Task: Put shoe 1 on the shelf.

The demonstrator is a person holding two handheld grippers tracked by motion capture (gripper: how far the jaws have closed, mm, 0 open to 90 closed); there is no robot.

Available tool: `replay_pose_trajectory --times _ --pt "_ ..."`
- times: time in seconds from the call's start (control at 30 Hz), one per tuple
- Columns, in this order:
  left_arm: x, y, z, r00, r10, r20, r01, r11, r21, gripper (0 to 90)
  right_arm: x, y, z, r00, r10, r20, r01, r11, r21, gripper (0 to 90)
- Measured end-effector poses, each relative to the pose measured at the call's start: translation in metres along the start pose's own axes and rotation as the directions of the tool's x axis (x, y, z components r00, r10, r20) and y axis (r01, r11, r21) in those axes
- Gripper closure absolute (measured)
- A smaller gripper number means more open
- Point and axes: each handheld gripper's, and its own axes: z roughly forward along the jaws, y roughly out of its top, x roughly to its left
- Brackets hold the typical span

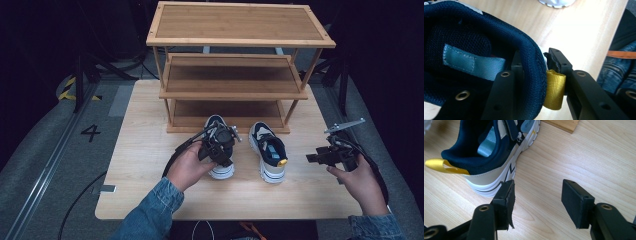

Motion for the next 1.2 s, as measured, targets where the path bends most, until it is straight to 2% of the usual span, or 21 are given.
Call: replay_pose_trajectory --times 0.1,0.23,0.37,0.57,0.63,0.73,0.87,0.9,0.97,1.07,1.1,1.2 --pt "0.016 0.006 -0.001 0.9999 0.001 -0.013 -0.001 1.0000 -0.009 69.3 -0.001 -0.003 -0.003 1.0000 0.001 0.005 -0.001 1.000 -0.007 45.9" --pt "0.028 0.012 0.001 0.9997 0.010 -0.021 -0.010 0.9999 -0.012 69.3 -0.003 -0.005 -0.004 0.9999 0.008 0.009 -0.008 1.000 -0.008 45.9" --pt "0.043 0.023 0.007 0.9971 0.042 -0.063 -0.042 0.9991 0.002 69.2 -0.004 -0.007 -0.006 0.9999 0.012 0.011 -0.012 1.000 -0.012 45.6" --pt "0.062 0.033 0.015 0.9971 0.054 -0.053 -0.054 0.9985 0.010 69.1 -0.005 -0.010 -0.005 0.9998 0.017 0.011 -0.017 1.000 -0.006 45.6" --pt "0.069 0.036 0.019 0.9970 0.058 -0.051 -0.057 0.9980 0.029 69.0 -0.005 -0.011 -0.005 0.9998 0.017 0.009 -0.017 1.000 -0.006 45.5" --pt "0.075 0.038 0.022 0.9971 0.059 -0.048 -0.057 0.9978 0.034 68.6 -0.005 -0.010 -0.005 0.9998 0.017 0.006 -0.017 1.000 -0.007 45.5" --pt "0.087 0.038 0.027 0.9977 0.059 -0.033 -0.059 0.9981 0.018 68.5 -0.004 -0.010 -0.002 0.9999 0.013 0.001 -0.013 1.000 0.000 45.5" --pt "0.088 0.038 0.028 0.9978 0.060 -0.028 -0.060 0.9981 0.015 68.4 -0.004 -0.009 -0.001 0.9999 0.016 -0.001 -0.016 1.000 0.001 45.5" --pt "0.090 0.039 0.030 0.9980 0.056 -0.028 -0.055 0.9975 0.044 67.6 -0.003 -0.009 -0.001 0.9999 0.012 -0.002 -0.012 1.000 0.004 45.5" --pt "0.089 0.037 0.031 0.9955 0.074 -0.059 -0.069 0.9948 0.075 64.4 -0.003 -0.009 0.000 0.9999 0.011 -0.004 -0.011 1.000 0.004 45.5" --pt "0.089 0.036 0.031 0.9955 0.073 -0.061 -0.069 0.9952 0.069 63.6 -0.003 -0.009 0.000 0.9999 0.010 -0.005 -0.010 1.000 0.003 45.5" --pt "0.088 0.034 0.030 0.9960 0.054 -0.071 -0.051 0.9974 0.052 52.6 -0.002 -0.006 0.001 0.9999 0.006 -0.010 -0.006 1.000 0.000 45.4"
